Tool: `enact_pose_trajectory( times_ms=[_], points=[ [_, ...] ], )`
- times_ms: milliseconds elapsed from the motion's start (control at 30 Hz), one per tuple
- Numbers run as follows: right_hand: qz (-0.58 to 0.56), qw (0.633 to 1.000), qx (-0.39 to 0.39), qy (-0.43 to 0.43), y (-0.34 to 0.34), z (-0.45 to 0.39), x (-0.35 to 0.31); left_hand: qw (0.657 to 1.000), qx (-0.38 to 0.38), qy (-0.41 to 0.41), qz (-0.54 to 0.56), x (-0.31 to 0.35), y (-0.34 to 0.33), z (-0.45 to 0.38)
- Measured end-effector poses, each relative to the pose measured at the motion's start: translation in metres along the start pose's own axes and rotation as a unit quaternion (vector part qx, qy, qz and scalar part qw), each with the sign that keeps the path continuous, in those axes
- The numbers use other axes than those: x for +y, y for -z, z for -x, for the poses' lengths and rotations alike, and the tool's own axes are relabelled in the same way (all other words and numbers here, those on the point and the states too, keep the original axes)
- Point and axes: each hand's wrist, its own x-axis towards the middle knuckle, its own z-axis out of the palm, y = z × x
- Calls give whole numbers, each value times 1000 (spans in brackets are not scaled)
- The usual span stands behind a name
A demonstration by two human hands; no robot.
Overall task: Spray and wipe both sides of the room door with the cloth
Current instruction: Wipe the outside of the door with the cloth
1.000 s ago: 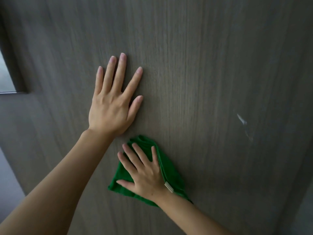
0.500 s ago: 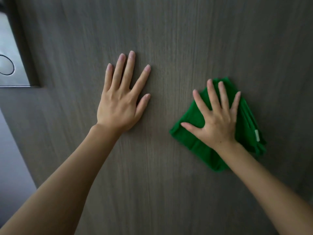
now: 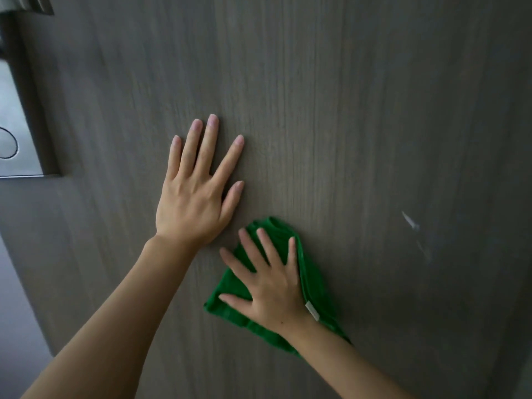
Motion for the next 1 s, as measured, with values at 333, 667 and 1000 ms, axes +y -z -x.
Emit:
enact_pose_trajectory(
  times_ms=[333,667,1000],
  points=[
    [43,997,30,56,9,49,101,1000,8,4,6,2,1,0],
    [11,992,68,-107,44,-62,94,1000,2,9,8,2,2,0],
    [-33,997,37,59,6,6,48,994,2,93,54,36,9,-6]
  ],
)
